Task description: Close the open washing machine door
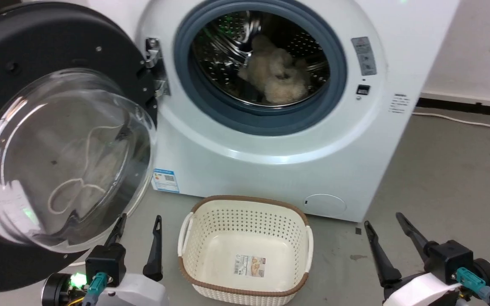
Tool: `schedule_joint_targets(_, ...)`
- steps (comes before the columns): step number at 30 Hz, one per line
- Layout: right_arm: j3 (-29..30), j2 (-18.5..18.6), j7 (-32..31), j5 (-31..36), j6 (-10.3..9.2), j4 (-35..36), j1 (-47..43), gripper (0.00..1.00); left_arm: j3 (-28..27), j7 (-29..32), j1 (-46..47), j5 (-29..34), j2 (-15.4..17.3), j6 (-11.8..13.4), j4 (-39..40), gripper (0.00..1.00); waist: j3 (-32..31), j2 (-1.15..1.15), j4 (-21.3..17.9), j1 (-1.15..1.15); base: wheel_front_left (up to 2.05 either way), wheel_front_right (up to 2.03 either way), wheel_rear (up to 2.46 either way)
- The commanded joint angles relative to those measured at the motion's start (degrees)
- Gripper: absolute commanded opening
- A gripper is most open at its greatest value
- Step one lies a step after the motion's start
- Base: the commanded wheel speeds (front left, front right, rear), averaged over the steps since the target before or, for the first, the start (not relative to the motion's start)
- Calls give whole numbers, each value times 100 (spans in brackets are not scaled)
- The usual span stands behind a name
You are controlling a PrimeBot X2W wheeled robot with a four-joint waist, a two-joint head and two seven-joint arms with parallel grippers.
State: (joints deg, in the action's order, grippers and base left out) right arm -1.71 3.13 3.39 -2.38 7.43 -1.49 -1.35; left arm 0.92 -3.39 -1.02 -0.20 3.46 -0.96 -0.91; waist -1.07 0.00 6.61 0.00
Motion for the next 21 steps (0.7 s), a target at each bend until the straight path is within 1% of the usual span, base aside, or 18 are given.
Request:
schedule_joint_targets(1, -29, 0, 54, -63, 1, -29, -20, 100, -2, -51, -48, -35, 33, -6, 7, 100, 7, 0, 50, 0, 0, 0, 0)
schedule_joint_targets(21, -639, 73, 294, -317, 2, -410, 365, 100, -202, -290, -306, -127, 20, 120, 266, 100, 49, 0, 564, 0, 0, 0, 0)
